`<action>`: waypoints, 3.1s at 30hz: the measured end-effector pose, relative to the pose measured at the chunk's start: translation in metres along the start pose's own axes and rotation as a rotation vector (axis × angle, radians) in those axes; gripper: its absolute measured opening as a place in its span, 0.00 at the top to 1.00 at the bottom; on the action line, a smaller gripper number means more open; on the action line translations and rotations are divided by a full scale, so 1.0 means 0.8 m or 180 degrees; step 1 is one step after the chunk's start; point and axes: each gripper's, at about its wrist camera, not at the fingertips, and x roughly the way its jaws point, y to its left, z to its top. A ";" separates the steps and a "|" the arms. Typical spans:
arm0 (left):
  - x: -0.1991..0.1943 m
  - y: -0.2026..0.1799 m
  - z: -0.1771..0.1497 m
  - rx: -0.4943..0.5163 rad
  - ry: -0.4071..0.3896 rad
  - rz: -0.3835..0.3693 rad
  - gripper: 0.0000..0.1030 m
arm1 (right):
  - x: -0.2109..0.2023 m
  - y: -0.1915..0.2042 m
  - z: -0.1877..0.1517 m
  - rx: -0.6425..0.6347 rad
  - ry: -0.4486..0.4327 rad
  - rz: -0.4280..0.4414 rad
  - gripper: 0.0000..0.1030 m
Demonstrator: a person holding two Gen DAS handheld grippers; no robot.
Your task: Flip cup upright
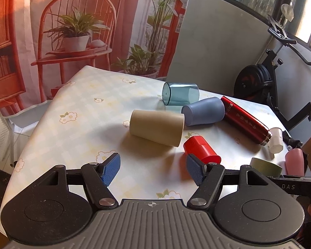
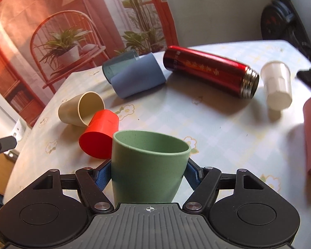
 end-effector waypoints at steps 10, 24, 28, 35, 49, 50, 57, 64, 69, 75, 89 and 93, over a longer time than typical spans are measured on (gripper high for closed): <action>-0.002 -0.003 -0.001 0.0045 -0.0016 -0.0017 0.29 | -0.005 0.018 -0.002 -0.0655 -0.0400 -0.0389 0.36; 0.001 -0.002 -0.002 0.0016 0.0005 -0.0008 0.29 | -0.003 0.016 -0.012 -0.0747 -0.0495 -0.0521 0.36; 0.001 -0.002 -0.002 0.0019 0.0002 -0.0004 0.29 | -0.003 0.014 -0.009 -0.0691 -0.0469 -0.0498 0.36; 0.000 0.000 -0.002 0.0001 0.0000 -0.0004 0.29 | -0.003 0.010 -0.010 -0.0555 -0.0426 -0.0446 0.36; -0.009 -0.003 0.004 0.0016 -0.0055 -0.0018 0.22 | -0.020 0.006 0.000 -0.0342 -0.0389 -0.0451 0.15; -0.010 -0.004 0.005 0.0016 -0.0058 -0.0021 0.20 | -0.023 0.005 0.001 -0.0321 -0.0386 -0.0445 0.14; -0.018 -0.010 0.009 0.0079 -0.0117 -0.0033 0.14 | -0.042 0.008 0.006 -0.0264 -0.0415 -0.0437 0.05; -0.036 -0.019 0.023 0.0171 -0.0178 -0.0092 0.09 | -0.084 0.018 0.022 -0.0265 -0.0569 -0.0496 0.00; -0.060 -0.031 0.036 0.0246 -0.0338 -0.0165 0.08 | -0.125 0.032 0.040 -0.0303 -0.0723 -0.0494 0.00; -0.094 -0.051 0.049 0.0397 -0.0595 -0.0123 0.05 | -0.168 0.050 0.060 -0.0359 -0.0891 -0.0498 0.00; -0.146 -0.081 0.064 0.0552 -0.0869 -0.0031 0.02 | -0.219 0.068 0.079 -0.0381 -0.1071 -0.0430 0.00; -0.146 -0.082 0.064 0.0556 -0.0868 -0.0022 0.01 | -0.223 0.069 0.079 -0.0392 -0.1082 -0.0424 0.00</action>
